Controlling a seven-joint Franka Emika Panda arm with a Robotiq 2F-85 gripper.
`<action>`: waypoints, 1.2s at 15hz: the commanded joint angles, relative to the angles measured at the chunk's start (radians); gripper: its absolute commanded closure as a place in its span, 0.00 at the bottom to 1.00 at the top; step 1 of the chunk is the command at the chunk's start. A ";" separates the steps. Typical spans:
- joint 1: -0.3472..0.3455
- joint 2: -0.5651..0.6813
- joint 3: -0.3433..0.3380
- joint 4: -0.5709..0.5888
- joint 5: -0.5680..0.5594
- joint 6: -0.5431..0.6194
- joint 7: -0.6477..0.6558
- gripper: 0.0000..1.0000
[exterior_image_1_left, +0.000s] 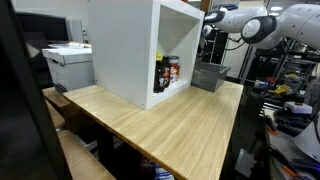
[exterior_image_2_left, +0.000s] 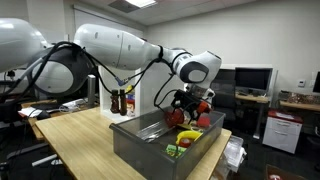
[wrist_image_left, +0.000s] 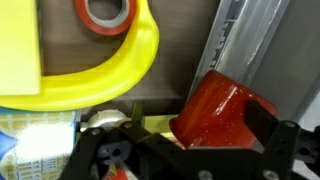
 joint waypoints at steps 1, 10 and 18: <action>-0.007 0.006 -0.005 -0.007 0.003 -0.013 0.030 0.00; -0.034 0.012 0.021 -0.009 0.059 -0.057 0.120 0.00; -0.068 0.020 0.063 -0.011 0.169 -0.058 0.270 0.00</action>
